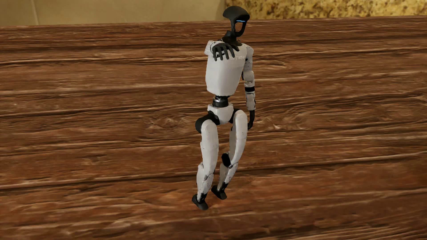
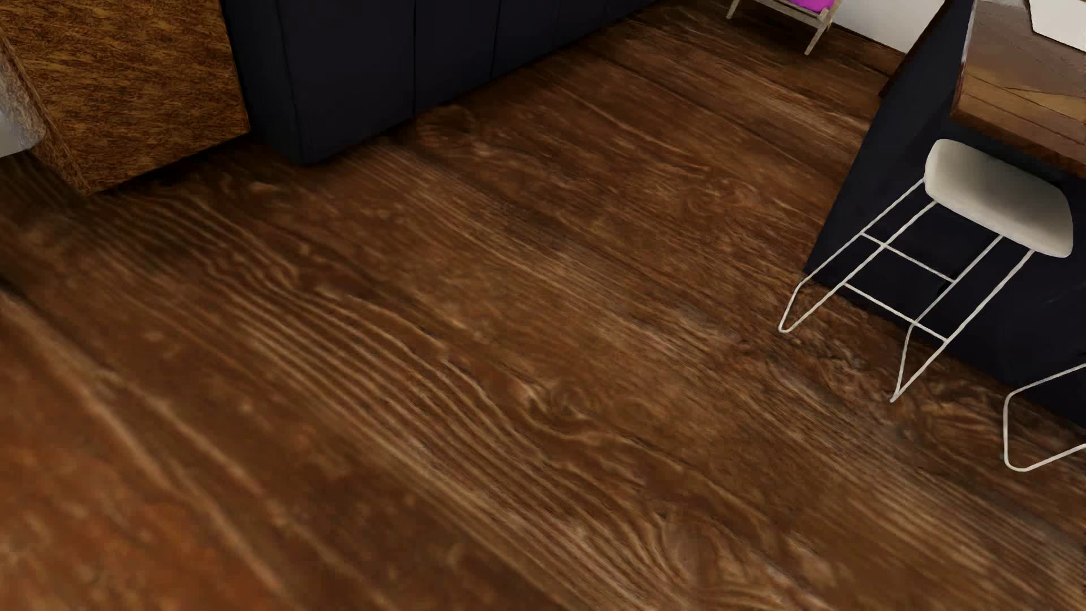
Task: Stand still
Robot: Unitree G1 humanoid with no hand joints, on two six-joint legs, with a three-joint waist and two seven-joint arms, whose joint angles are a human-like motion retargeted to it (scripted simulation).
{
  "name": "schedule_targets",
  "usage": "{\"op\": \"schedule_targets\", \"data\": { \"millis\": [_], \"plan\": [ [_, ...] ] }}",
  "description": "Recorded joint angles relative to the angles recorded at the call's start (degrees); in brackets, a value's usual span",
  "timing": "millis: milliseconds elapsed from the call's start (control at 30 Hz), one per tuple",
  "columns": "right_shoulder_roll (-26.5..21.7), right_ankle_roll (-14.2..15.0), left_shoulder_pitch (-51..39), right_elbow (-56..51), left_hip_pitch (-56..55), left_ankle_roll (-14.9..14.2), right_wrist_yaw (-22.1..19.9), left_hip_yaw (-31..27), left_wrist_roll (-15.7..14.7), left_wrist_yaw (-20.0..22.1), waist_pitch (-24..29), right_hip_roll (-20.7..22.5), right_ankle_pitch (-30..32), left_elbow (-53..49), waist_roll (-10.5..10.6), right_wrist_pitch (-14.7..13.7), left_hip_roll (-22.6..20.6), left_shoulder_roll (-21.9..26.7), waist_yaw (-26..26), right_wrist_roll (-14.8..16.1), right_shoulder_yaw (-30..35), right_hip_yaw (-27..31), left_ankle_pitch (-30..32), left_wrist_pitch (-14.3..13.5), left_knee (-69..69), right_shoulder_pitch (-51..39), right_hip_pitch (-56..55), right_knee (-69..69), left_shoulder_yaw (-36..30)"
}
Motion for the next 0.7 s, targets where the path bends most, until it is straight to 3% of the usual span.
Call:
{"op": "schedule_targets", "data": {
  "millis": [67, 233, 400, 500, 600, 700],
  "plan": [
    [1.61, 0.0, 0.75, 0.0, -0.07, 0.0, 0.0, 0.0, 0.0, 0.0, -0.38, 0.12, 0.44, 0.04, 0.7, 0.0, 0.18, -0.93, -2.48, 0.0, 0.0, 0.0, -0.26, 0.0, 0.11, 3.9, 0.05, -0.17, -1.5],
    [11.04, 0.0, -3.55, -1.81, 0.57, 0.0, 0.0, 0.0, 0.0, 0.0, -0.69, 0.24, 0.59, 3.98, 3.4, 0.0, 0.53, -3.06, -6.78, 0.0, 0.0, 0.0, 0.2, 0.0, -0.96, 26.45, 0.19, -0.21, -7.95],
    [23.28, 0.0, -7.51, -2.92, 1.1, 0.0, 0.0, 0.0, 0.0, 0.0, -0.49, -0.06, -0.01, 0.85, 8.1, 0.0, 0.45, -7.35, -6.93, 0.0, 0.0, 0.0, 1.35, 0.0, -1.88, 49.6, 0.08, -0.02, 1.05],
    [29.86, 0.0, -8.5, -2.49, 1.04, 0.0, 0.0, 0.0, 0.0, 0.0, -0.1, -0.4, -0.34, 0.4, 10.91, 0.0, 0.21, -9.63, -8.97, 0.0, 0.0, 0.0, 1.95, 0.0, -2.4, 59.8, -0.13, 0.01, -1.0],
    [33.17, 0.0, -8.74, -5.99, 0.76, 0.0, 0.0, 0.0, 0.0, 0.0, 0.08, -0.79, -0.51, 0.98, 12.53, 0.0, -0.26, -10.98, -10.19, 0.0, 0.0, 0.0, 2.43, 0.0, -2.63, 69.92, -0.42, 0.02, -4.4],
    [33.44, 0.0, -7.4, -14.89, 0.83, 0.0, 0.0, 0.0, 0.0, 0.0, 0.14, -1.12, -0.78, 1.06, 13.03, 0.0, -0.65, -10.88, -10.87, 0.0, 0.0, 0.0, 2.12, 0.0, -2.13, 80.05, -0.26, 0.17, -4.53]
  ]
}}
